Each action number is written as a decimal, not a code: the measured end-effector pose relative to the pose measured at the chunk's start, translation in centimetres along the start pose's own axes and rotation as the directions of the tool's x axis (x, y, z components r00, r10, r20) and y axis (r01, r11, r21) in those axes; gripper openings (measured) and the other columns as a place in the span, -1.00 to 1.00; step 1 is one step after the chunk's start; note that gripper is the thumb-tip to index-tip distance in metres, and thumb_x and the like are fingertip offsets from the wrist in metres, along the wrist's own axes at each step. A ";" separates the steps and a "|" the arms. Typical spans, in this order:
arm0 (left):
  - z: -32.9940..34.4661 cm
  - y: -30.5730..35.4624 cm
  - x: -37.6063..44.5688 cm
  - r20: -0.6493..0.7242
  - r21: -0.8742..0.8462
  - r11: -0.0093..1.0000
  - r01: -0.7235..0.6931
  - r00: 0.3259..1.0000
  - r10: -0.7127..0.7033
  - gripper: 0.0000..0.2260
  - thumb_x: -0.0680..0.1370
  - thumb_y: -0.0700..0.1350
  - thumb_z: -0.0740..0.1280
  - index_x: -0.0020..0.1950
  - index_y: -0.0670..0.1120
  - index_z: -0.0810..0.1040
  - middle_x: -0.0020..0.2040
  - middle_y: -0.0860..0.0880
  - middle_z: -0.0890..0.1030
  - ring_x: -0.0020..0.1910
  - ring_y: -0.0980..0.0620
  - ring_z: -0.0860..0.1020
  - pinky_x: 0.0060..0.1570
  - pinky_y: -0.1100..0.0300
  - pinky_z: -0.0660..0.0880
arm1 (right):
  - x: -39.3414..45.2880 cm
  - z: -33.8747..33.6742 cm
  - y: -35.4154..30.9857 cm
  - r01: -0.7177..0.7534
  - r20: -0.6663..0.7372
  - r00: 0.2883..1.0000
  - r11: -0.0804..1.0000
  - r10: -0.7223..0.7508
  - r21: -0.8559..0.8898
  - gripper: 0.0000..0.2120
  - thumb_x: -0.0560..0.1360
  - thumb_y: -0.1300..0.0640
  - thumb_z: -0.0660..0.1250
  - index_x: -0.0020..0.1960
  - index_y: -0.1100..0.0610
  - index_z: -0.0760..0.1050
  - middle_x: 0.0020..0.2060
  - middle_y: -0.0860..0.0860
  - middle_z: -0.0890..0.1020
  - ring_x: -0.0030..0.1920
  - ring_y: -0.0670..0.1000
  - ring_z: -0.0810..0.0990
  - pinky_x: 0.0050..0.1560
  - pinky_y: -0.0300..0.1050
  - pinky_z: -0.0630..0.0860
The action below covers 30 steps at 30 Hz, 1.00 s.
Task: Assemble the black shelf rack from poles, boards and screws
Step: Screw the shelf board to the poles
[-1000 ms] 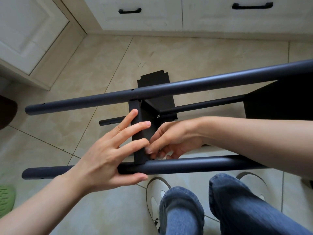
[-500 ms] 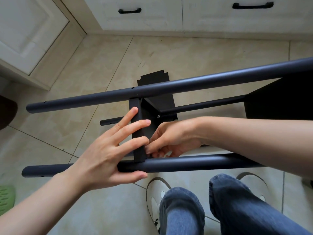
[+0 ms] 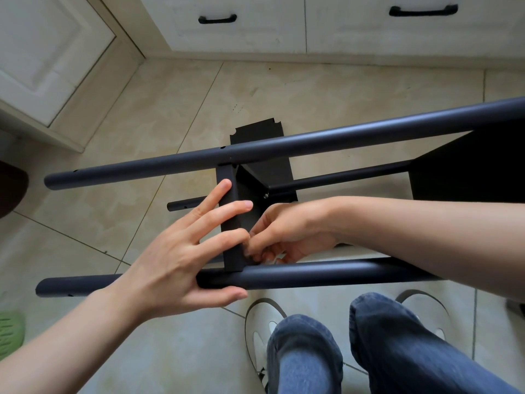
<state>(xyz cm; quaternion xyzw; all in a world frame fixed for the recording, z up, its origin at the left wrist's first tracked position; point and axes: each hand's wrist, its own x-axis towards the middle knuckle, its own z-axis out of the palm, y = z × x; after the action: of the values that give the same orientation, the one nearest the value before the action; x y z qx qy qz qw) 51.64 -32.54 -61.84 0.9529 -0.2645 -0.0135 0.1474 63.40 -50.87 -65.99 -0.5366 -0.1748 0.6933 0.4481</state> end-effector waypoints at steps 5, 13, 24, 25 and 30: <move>-0.1 -0.1 0.1 0.008 0.004 1.000 0.008 1.000 -0.009 -0.52 0.55 0.29 0.30 0.25 -0.05 0.52 0.53 -0.06 0.32 0.61 -0.19 0.10 0.47 0.09 0.28 | 0.4 0.3 0.0 0.007 -0.031 0.999 1.000 -0.007 -0.024 -0.86 0.59 0.13 0.31 -0.02 0.19 0.58 -0.20 0.06 0.61 -0.18 -0.02 0.58 -0.07 -0.14 0.53; -0.3 0.0 0.2 0.014 0.009 1.000 0.011 1.000 -0.012 -0.53 0.53 0.29 0.32 0.26 -0.02 0.50 0.53 -0.06 0.33 0.61 -0.18 0.10 0.43 0.00 0.33 | 0.2 0.0 -0.2 0.015 -0.011 1.000 1.000 -0.016 -0.017 -0.92 0.58 0.17 0.33 -0.05 0.15 0.58 -0.29 0.02 0.53 -0.28 -0.07 0.47 -0.13 -0.18 0.43; -0.3 0.0 0.4 0.006 0.010 1.000 0.017 1.000 -0.017 -0.51 0.51 0.26 0.36 0.22 -0.10 0.57 0.52 -0.09 0.35 0.61 -0.18 0.10 0.44 0.07 0.31 | -0.3 -0.2 -0.5 0.000 -0.020 1.000 1.000 0.000 -0.017 -0.88 0.58 0.19 0.33 0.03 0.23 0.58 -0.21 0.09 0.53 -0.21 -0.02 0.46 -0.09 -0.15 0.41; -0.3 0.0 0.4 0.007 0.007 1.000 0.017 1.000 -0.017 -0.51 0.51 0.26 0.36 0.22 -0.10 0.57 0.52 -0.09 0.35 0.61 -0.18 0.10 0.45 0.08 0.30 | -0.3 -0.1 -0.5 -0.006 -0.021 1.000 1.000 0.006 -0.018 -0.85 0.58 0.18 0.32 0.07 0.24 0.57 -0.18 0.10 0.53 -0.19 -0.01 0.46 -0.10 -0.17 0.41; -0.2 0.1 0.2 0.004 0.001 1.000 0.006 1.000 -0.006 -0.52 0.52 0.27 0.34 0.25 -0.05 0.50 0.53 -0.08 0.33 0.61 -0.19 0.09 0.49 0.08 0.27 | -0.1 0.2 -0.1 -0.009 -0.013 1.000 1.000 0.009 0.002 -0.81 0.59 0.17 0.30 0.15 0.25 0.54 -0.13 0.11 0.52 -0.17 -0.01 0.46 -0.04 -0.15 0.41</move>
<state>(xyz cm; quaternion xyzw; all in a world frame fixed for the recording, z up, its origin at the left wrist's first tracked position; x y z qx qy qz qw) 51.83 -32.67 -61.65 0.9538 -0.2621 -0.0158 0.1462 63.29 -50.83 -65.76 -0.5415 -0.1687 0.6921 0.4465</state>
